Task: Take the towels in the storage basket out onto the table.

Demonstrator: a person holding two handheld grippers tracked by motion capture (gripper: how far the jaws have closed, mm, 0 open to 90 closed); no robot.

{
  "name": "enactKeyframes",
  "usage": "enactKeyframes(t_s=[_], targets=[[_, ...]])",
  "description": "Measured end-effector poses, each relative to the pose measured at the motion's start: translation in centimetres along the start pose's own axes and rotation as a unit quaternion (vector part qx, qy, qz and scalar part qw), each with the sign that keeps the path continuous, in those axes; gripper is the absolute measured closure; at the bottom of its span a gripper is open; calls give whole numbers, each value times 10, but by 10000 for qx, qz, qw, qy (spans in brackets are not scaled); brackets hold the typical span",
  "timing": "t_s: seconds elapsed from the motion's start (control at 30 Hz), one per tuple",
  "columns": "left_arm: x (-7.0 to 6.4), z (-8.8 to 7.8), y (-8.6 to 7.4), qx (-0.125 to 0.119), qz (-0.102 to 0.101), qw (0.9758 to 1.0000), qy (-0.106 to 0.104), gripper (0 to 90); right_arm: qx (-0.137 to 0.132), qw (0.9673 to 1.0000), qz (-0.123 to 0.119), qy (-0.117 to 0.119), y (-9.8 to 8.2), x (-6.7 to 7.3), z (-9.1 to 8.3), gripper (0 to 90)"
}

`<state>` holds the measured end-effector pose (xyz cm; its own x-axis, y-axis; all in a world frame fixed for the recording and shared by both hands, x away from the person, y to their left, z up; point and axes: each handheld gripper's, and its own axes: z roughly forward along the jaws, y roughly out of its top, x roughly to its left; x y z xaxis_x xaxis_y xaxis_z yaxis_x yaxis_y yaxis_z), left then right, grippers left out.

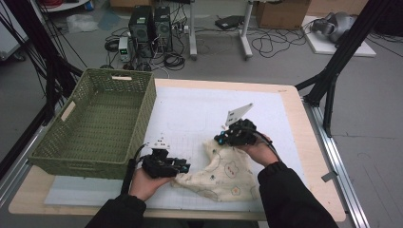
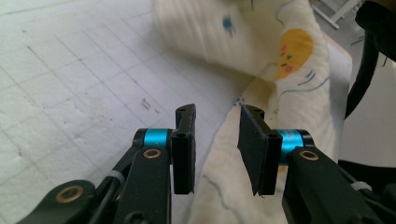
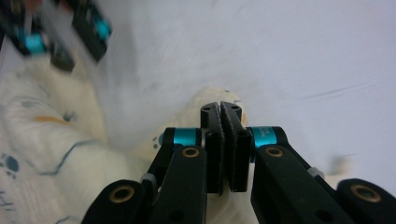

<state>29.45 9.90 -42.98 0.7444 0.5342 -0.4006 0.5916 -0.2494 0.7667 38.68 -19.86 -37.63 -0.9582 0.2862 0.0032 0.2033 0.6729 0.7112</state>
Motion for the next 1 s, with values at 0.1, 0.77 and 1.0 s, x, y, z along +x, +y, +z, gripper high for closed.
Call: enactKeyframes(t_s=[0.1,0.77,1.0], targets=[[1,1,2,-109,-35,9999,27,665,-581,9966,215,-540,-1,-10,-24,871],[4,9,-2,135,-20,9996,258,639,202,9992,350,22,-106,61,-24,603],[3,8,2,80,-57,9998,175,644,22,9992,369,179,-111,62,-31,887]])
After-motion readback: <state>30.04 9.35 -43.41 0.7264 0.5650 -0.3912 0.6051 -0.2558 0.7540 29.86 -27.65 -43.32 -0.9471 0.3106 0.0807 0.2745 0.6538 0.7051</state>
